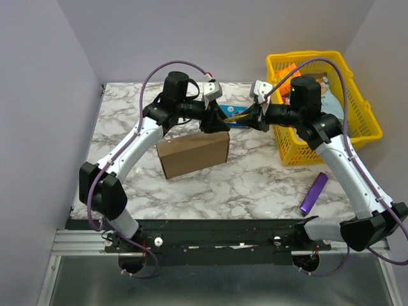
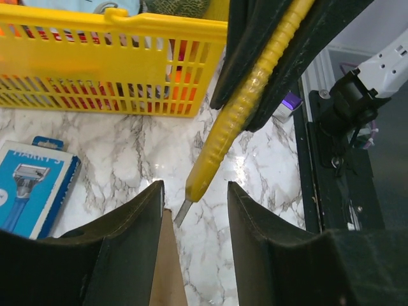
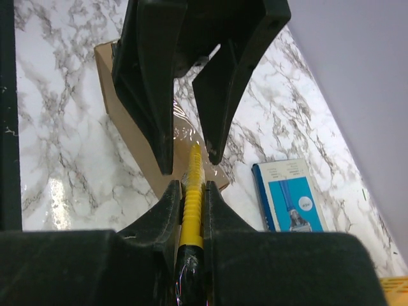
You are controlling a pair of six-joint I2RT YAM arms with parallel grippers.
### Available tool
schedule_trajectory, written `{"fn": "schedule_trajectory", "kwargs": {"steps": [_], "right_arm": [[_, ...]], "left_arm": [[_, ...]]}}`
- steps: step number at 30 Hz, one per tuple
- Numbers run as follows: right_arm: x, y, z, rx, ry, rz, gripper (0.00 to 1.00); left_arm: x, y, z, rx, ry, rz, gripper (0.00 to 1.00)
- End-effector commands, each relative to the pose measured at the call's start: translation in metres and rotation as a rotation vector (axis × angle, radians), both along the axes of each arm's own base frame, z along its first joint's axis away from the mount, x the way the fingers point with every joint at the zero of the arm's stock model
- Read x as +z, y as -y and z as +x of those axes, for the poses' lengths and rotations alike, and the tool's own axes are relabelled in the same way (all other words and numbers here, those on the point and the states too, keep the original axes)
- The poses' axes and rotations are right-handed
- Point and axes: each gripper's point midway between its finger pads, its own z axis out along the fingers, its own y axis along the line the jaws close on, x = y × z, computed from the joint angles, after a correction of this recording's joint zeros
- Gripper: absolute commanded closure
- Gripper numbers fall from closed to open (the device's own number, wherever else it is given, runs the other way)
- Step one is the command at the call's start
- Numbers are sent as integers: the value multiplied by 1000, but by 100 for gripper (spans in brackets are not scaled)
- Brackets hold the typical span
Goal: Unpack the express box
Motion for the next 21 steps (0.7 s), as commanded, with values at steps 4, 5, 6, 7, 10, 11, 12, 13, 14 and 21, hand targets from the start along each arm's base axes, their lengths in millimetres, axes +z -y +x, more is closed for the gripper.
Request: {"fn": "schedule_trajectory", "kwargs": {"steps": [4, 5, 6, 7, 10, 11, 12, 13, 14, 21], "right_arm": [[17, -9, -9, 74, 33, 49, 99], [16, -9, -8, 71, 20, 52, 100], [14, -10, -8, 68, 10, 50, 100], [14, -10, -8, 67, 5, 49, 100], [7, -10, -7, 60, -32, 44, 100], [5, -11, -7, 55, -49, 46, 100], [3, -11, -6, 47, -62, 46, 100], [1, -11, -4, 37, -75, 46, 91], [0, -11, -3, 18, -102, 55, 80], [8, 10, 34, -311, -200, 123, 16]], "left_arm": [[10, 12, -11, -64, 33, -2, 56], [13, 14, -12, -69, 40, -5, 59], [13, 15, -12, -69, 35, -6, 62], [14, 16, -12, -70, 35, -8, 64], [17, 17, -10, -63, 29, -9, 78], [18, 17, -10, -64, 30, -7, 83], [19, 17, -10, -62, 32, -7, 99], [18, 16, -10, -58, 22, 2, 100], [19, 14, -9, -48, 22, 5, 100], [-7, -77, 64, 427, -147, 145, 100]]}}
